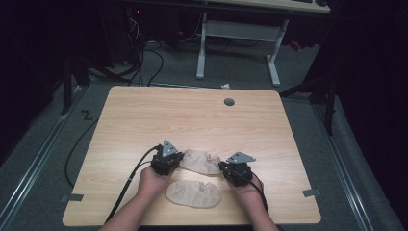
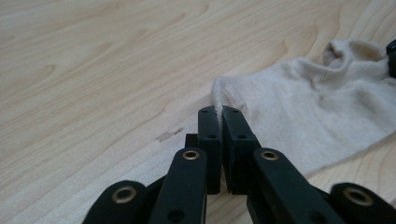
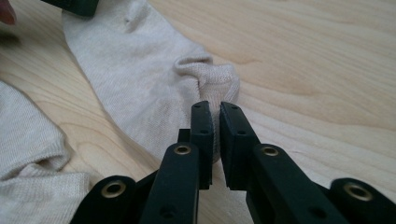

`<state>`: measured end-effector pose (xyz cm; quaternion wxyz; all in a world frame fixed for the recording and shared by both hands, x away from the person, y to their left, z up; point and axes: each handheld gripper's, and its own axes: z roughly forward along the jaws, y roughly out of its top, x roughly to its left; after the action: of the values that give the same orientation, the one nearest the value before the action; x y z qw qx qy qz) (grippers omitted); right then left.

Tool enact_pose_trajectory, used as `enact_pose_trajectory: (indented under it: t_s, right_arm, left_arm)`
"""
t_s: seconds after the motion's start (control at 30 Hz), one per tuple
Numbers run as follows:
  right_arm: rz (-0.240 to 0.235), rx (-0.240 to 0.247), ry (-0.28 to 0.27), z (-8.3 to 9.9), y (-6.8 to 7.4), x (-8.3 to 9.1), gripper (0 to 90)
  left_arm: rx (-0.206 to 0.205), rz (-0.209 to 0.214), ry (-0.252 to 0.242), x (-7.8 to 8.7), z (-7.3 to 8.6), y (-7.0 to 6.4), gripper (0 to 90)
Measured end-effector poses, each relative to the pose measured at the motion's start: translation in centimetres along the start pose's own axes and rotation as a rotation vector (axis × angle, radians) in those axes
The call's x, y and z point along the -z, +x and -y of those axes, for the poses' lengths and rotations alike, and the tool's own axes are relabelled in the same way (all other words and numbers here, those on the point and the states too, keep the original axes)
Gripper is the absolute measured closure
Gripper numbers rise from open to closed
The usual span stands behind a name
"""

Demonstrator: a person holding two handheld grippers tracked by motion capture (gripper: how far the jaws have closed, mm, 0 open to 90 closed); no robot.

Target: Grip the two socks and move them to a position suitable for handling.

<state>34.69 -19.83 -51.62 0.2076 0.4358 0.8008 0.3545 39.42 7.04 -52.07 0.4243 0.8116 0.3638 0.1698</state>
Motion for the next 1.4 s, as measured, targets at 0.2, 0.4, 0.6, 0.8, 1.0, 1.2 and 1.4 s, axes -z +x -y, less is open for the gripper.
enact_pose_trajectory:
  t_s: [0.2,0.4,0.6,0.8,1.0,1.2,1.4]
  right_arm:
    - [0.033,0.039,-0.051,-0.6,0.5,0.9,84.4]
    - [0.046,0.046,-0.080,-0.9,0.6,1.6,84.4]
    - [0.060,0.064,-0.107,-1.0,1.0,2.6,84.5]
    - [0.051,0.088,-0.128,-0.7,1.6,3.8,84.4]
    - [0.034,0.109,-0.142,-0.3,2.4,5.3,84.3]
    - [-0.007,0.144,-0.118,1.2,3.8,6.4,84.3]
    - [-0.049,0.154,-0.083,2.9,5.0,6.9,84.3]
  left_arm:
    - [0.000,-0.002,-0.028,1.0,-0.5,-0.4,86.8]
    - [0.003,0.001,-0.029,1.5,-0.7,-0.4,86.8]
    - [0.002,-0.003,-0.037,3.0,-1.1,-0.7,86.8]
    - [-0.014,0.013,-0.051,4.6,-1.0,-1.3,86.8]
    - [-0.027,0.039,-0.029,6.5,0.4,-2.1,86.8]
    - [-0.038,0.070,0.002,8.4,2.3,-3.2,86.8]
    - [-0.052,0.101,0.030,9.5,3.6,-4.0,86.7]
